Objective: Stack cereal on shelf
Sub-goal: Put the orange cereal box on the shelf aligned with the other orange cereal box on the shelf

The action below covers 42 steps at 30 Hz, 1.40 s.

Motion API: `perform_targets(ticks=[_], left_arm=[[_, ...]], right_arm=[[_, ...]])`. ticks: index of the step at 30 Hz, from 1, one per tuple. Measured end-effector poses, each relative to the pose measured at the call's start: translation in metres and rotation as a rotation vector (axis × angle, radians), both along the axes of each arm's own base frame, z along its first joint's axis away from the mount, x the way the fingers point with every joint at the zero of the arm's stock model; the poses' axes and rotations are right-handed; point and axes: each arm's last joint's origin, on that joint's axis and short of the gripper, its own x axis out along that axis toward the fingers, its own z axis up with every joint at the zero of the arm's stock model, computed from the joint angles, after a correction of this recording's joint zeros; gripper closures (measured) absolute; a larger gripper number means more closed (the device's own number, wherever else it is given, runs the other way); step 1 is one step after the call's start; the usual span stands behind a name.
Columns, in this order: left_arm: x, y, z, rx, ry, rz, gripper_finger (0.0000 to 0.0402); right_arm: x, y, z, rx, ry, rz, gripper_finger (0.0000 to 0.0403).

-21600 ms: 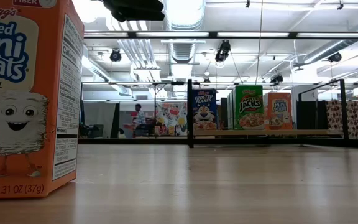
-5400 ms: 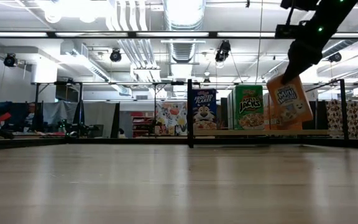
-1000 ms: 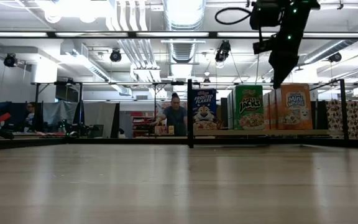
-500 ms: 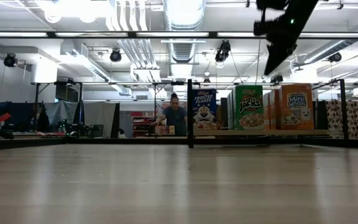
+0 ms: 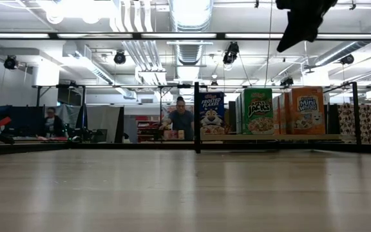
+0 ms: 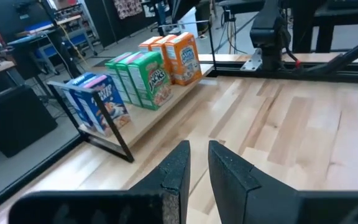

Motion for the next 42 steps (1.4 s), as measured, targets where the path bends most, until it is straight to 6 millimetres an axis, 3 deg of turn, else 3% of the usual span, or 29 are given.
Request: perform_targets(ticks=[5, 11, 21, 33, 42], left_arm=[[0.002, 0.001, -0.001, 0.039, 0.021, -0.011, 0.0361], [0.007, -0.001, 0.012, 0.090, 0.048, -0.027, 0.0361], [0.008, -0.003, 0.019, 0.104, 0.053, -0.034, 0.0361], [0.008, -0.003, 0.019, 0.099, 0.049, -0.033, 0.0361], [0.008, -0.003, 0.019, 0.099, 0.050, -0.034, 0.0361]], right_arm=[[-0.016, 0.003, -0.003, 0.079, 0.034, -0.174, 0.0390], [-0.040, -0.003, -0.011, -0.026, 0.227, -0.513, 0.0390], [-0.043, -0.020, -0.017, -0.013, 0.295, -0.617, 0.0391], [-0.041, -0.040, -0.042, 0.000, 0.450, -0.678, 0.0391], [-0.035, -0.045, -0.052, -0.025, 0.426, -0.641, 0.0391]])
